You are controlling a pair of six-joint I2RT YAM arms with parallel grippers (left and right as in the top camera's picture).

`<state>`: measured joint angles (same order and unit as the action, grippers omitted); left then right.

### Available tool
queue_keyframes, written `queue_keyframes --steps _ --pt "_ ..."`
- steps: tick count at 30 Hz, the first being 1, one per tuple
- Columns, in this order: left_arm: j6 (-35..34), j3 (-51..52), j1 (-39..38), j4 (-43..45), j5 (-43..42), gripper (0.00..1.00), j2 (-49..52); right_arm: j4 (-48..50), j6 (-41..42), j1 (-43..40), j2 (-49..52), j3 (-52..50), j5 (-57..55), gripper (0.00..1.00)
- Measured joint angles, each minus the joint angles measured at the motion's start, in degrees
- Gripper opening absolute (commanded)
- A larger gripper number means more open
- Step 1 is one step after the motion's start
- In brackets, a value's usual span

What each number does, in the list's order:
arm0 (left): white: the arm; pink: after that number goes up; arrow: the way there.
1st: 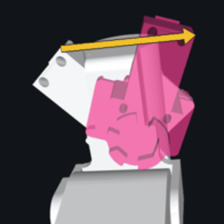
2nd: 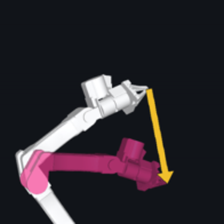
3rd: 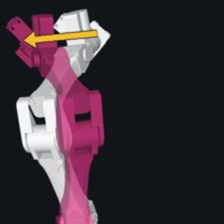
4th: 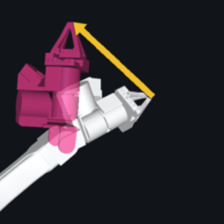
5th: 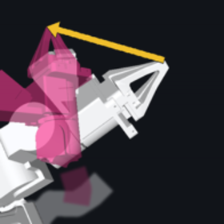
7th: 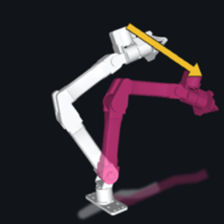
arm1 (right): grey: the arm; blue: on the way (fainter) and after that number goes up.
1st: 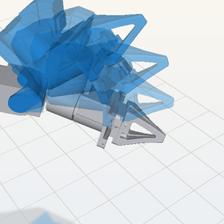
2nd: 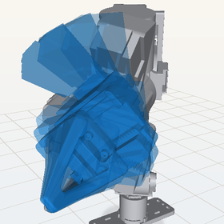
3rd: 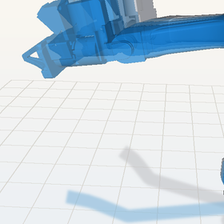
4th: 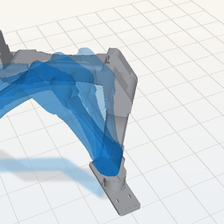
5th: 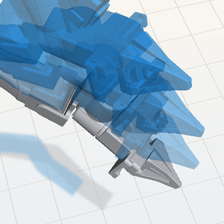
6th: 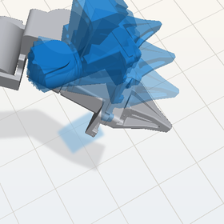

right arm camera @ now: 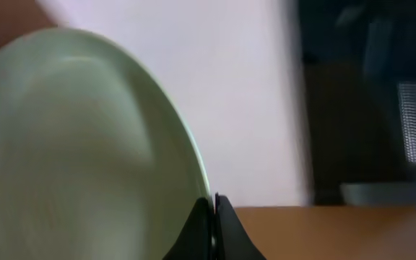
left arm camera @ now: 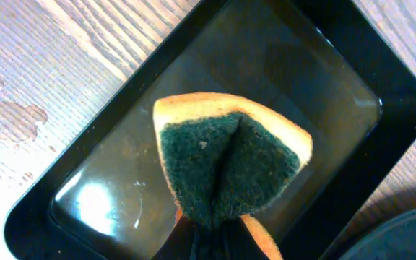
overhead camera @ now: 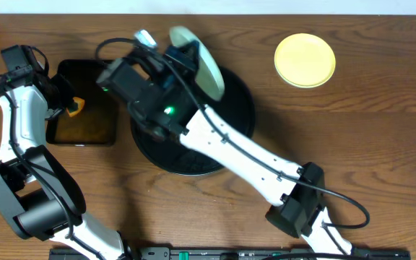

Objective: Clean dirty plates on tray and stack at the side
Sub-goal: 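Carry the light-blue plate to the upper right and lower it by the yellow plate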

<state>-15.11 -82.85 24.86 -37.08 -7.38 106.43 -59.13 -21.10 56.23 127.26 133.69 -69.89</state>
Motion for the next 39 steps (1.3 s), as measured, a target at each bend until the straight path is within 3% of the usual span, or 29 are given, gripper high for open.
queue_keyframes --steps 3,9,14,21,29,33,39 --pt "0.0 0.0 0.0 0.0 0.0 0.08 0.0 -8.5 11.6 -5.1 0.0 0.0 17.7 0.01" --pt "0.0 0.0 0.0 -0.3 -0.8 0.07 0.0 -9.1 27.8 -19.9 -0.1 0.0 55.0 0.01" --pt "0.0 0.0 0.0 -0.4 -1.3 0.07 0.0 -11.9 35.6 -36.0 -0.9 0.0 71.9 0.01" --pt "0.0 0.0 0.0 -0.4 -1.3 0.08 0.0 -8.1 39.2 -56.3 -1.8 -4.3 77.1 0.01" --pt "0.0 0.0 0.0 -0.4 -1.3 0.07 0.0 6.5 40.9 -64.2 -2.1 -16.7 78.2 0.01" --pt "0.0 0.0 0.0 -0.4 -1.3 0.08 0.0 12.6 41.6 -64.3 -2.2 -22.7 79.2 0.08" --pt "0.0 0.0 0.0 -0.3 -1.3 0.07 0.0 12.6 41.8 -64.2 -2.2 -24.0 79.3 0.30"
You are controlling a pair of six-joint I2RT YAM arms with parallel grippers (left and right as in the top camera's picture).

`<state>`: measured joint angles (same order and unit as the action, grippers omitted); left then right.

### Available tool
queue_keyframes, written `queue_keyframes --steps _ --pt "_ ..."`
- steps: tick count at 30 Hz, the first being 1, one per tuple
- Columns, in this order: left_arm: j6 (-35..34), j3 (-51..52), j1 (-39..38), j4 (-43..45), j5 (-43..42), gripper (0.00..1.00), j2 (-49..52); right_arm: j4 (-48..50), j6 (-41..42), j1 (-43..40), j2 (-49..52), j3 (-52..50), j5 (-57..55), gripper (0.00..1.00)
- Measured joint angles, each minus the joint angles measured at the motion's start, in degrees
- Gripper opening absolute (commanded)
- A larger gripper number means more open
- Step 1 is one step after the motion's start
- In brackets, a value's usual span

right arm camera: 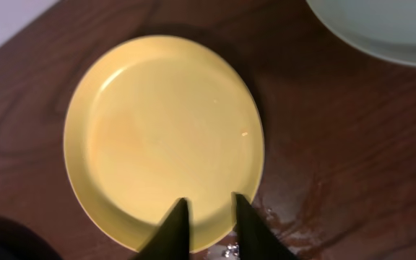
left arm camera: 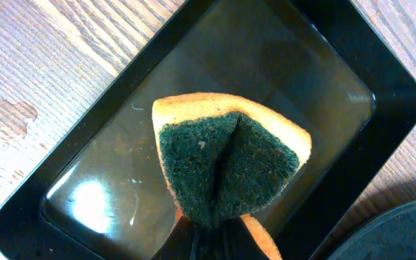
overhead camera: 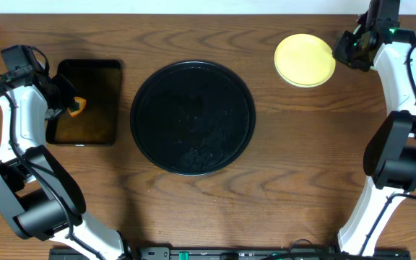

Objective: Clean dirty plates on tray and stack at the side
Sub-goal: 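Carry the light-blue plate to the upper right and lower it by the yellow plate, then push the light-blue plate onto the yellow plate stack with right gripper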

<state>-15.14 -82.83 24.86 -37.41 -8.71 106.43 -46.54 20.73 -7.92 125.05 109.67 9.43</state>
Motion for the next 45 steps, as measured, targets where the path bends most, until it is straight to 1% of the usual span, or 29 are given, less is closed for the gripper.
queue_keyframes --steps 3,5,7,9,12,16,21,29,32,34,35,40,43,45 --pt "0.0 0.0 0.0 0.0 0.0 0.07 0.0 -4.1 -0.3 -0.1 0.0 0.3 -0.2 0.41" --pt "0.0 0.0 0.0 0.0 0.0 0.07 0.0 -8.2 -1.4 -0.4 0.0 1.6 -0.2 0.46" --pt "0.0 0.0 0.0 0.0 0.0 0.08 0.0 -13.2 -2.8 -0.9 0.2 4.7 -0.7 0.49" --pt "0.0 0.0 0.0 0.1 0.0 0.07 0.0 -16.1 -4.1 -1.9 0.2 9.0 -1.8 0.48" --pt "0.0 0.0 0.0 0.2 0.0 0.07 0.0 -11.9 -6.8 -3.6 0.2 12.5 -4.3 0.50" --pt "0.0 0.0 0.0 0.1 0.0 0.07 0.0 -4.6 -12.1 -4.7 0.5 12.9 -11.4 0.53" --pt "0.0 0.0 0.0 0.3 0.0 0.07 0.0 0.1 -16.9 -4.5 3.5 12.9 -15.7 0.53" --pt "0.0 0.3 0.0 0.3 0.0 0.08 0.0 7.1 -18.5 -4.4 17.7 12.9 -17.0 0.53" --pt "0.0 0.3 0.0 0.3 0.0 0.07 0.0 10.4 -18.7 -4.4 20.8 12.8 -17.1 0.54" --pt "0.0 0.3 0.0 0.4 0.0 0.07 0.0 12.5 -18.8 -4.4 21.2 12.8 -17.0 0.54" --pt "0.0 0.3 0.0 0.3 0.0 0.07 0.0 13.2 -18.9 -4.4 21.2 12.8 -17.0 0.53" --pt "0.0 0.3 0.0 0.3 0.0 0.07 0.0 13.4 -19.7 -4.5 21.2 12.8 -14.3 0.28" --pt "0.0 0.3 0.0 0.4 0.0 0.07 0.0 10.3 -20.2 -4.5 21.2 12.9 -10.9 0.20" --pt "0.0 0.3 0.0 0.4 0.0 0.07 0.0 7.9 -20.5 -4.5 21.2 13.5 -9.7 0.11"
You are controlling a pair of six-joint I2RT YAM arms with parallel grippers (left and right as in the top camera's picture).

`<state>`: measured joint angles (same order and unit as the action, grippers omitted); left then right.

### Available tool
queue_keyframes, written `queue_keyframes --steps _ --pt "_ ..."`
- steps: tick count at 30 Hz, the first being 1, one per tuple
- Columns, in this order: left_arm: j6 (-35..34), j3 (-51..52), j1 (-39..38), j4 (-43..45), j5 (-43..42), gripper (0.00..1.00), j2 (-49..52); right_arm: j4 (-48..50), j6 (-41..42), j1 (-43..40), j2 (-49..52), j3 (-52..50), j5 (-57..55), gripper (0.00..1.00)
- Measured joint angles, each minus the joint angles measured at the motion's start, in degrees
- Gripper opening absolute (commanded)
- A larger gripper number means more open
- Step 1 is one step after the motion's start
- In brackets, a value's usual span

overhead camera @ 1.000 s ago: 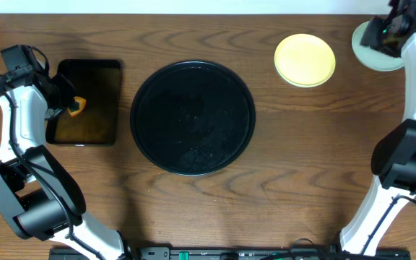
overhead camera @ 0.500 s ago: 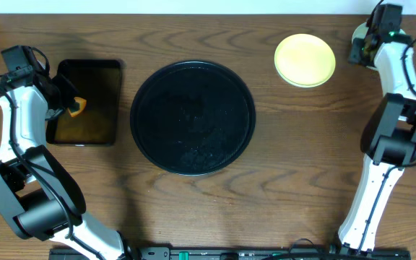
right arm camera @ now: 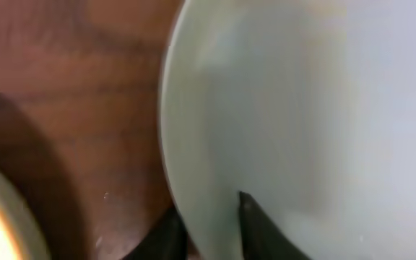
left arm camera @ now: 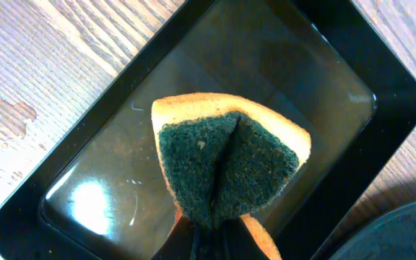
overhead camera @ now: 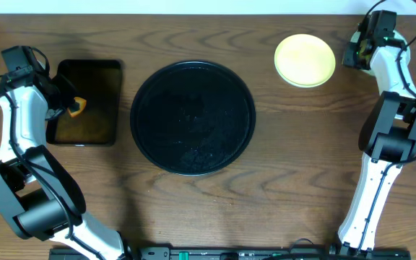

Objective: Clean dirty plates on tray and stack at the side
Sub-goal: 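Push the light-blue plate onto the yellow plate stack with right gripper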

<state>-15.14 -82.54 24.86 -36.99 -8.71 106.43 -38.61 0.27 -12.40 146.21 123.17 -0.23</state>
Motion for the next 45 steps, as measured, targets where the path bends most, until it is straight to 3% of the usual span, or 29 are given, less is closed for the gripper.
queue_keyframes --steps 2,14,24,33,39,45 --pt "0.0 0.0 0.0 0.0 0.0 0.08 0.0 -1.9 -0.4 0.0 0.0 0.5 0.6 0.01" --pt "0.0 0.0 0.0 0.0 0.0 0.08 0.0 -9.2 -1.1 0.1 -2.0 0.8 3.8 0.01" --pt "0.0 0.0 0.0 0.0 0.0 0.08 0.0 -11.0 -0.9 0.5 -12.3 -0.1 19.3 0.01" --pt "0.0 0.0 0.0 0.0 0.0 0.08 0.0 -9.6 -0.4 8.4 -16.9 -0.2 24.8 0.01" --pt "0.0 0.0 0.0 0.8 0.0 0.07 0.0 -7.1 1.2 14.9 -15.3 -0.2 22.6 0.01" --pt "0.0 0.0 0.0 0.9 0.0 0.07 0.0 -7.2 2.6 21.2 -12.0 -0.2 9.1 0.01"
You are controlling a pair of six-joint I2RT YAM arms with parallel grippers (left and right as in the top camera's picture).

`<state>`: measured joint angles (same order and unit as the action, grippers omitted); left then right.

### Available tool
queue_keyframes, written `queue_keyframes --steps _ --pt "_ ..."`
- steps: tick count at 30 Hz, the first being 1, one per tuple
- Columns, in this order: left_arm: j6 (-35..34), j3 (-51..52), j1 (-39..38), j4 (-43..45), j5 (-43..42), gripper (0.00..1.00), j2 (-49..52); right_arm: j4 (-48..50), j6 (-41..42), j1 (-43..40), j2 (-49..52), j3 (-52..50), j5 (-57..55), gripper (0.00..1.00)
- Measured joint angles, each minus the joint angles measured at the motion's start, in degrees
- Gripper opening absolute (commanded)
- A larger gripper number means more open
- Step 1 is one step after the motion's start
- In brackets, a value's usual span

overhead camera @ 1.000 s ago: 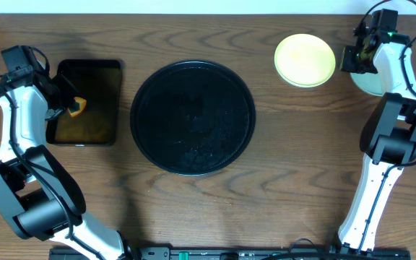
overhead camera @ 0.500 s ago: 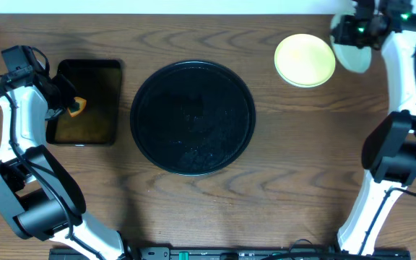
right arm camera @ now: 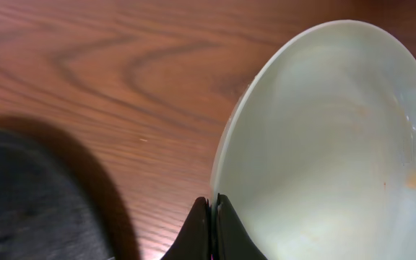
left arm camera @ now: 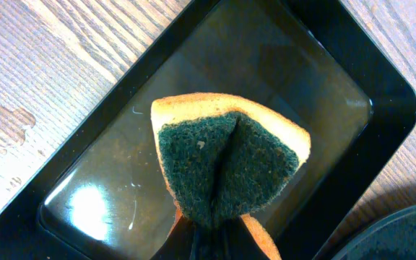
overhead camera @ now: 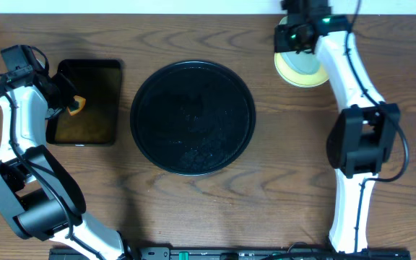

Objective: Clean dirty plates on tray and stack at the side
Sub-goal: 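Push the light-blue plate onto the yellow plate stack with right gripper, then release the plate stack and lift the right gripper away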

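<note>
My right gripper [right arm camera: 213, 206] is shut on the rim of a pale green plate [right arm camera: 323, 144] that has a small orange stain. Overhead, that gripper [overhead camera: 295, 36] is at the back of the table, over the left part of the yellow plate [overhead camera: 310, 72]. I cannot make out the green plate in the overhead view. My left gripper [left arm camera: 211, 224] is shut on a folded green and orange sponge [left arm camera: 230, 162], held above the water in the black rectangular tray [left arm camera: 388, 94]. The round black tray [overhead camera: 192, 117] sits mid-table with no plates on it.
The rectangular water tray [overhead camera: 85, 139] sits left of the round tray. Water drops lie on the wood [left arm camera: 9, 119] beside it. In the right wrist view, a dark edge [right arm camera: 27, 202] shows at the lower left.
My right gripper has moved from the far right back corner to the left side of the yellow plate. Its fingers were apart around the green plate's rim and are now shut on it. The left arm is unchanged.
At first my right gripper held the green plate tilted over the round tray's back edge. Then it stood open over the yellow plate. Then its fingers were either side of the green plate's rim at the far right. Now it grips that rim. The left gripper held the sponge throughout.
</note>
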<state>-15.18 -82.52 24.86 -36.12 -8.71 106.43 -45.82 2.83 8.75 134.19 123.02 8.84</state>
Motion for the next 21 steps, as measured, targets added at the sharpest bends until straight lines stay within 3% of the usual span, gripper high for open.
queue_keyframes --steps 4,6,7,11,12,15,18,20,21 --pt "0.0 0.0 0.0 0.1 0.0 0.08 0.0 -0.3 0.2 0.5 1.5 0.0 -5.8 0.01" --pt "0.0 0.0 0.0 0.2 0.0 0.08 0.0 -0.6 0.4 0.2 1.6 0.0 -7.3 0.08" --pt "0.0 0.0 0.0 0.2 0.0 0.07 0.0 -0.6 0.7 0.2 1.6 0.0 -8.0 0.17" --pt "0.0 0.0 0.0 0.2 0.0 0.07 0.0 -0.9 0.8 0.2 1.6 0.0 -8.7 0.31" --pt "0.0 0.0 0.0 0.2 0.0 0.07 0.0 -0.9 0.9 0.2 1.6 0.0 -8.7 0.40" --pt "0.0 0.0 0.0 0.2 0.0 0.08 0.0 -1.0 1.1 0.2 1.6 0.0 -7.9 0.57" --pt "0.0 0.0 0.0 0.2 0.0 0.08 0.0 -1.5 2.1 0.2 1.6 0.0 -6.9 0.65" --pt "0.0 0.0 0.0 0.2 0.0 0.07 0.0 -2.4 2.8 0.2 1.5 0.0 -6.4 0.76" --pt "0.0 0.0 0.0 0.2 0.0 0.07 0.0 -3.0 3.2 0.2 1.3 0.0 -6.2 0.88"
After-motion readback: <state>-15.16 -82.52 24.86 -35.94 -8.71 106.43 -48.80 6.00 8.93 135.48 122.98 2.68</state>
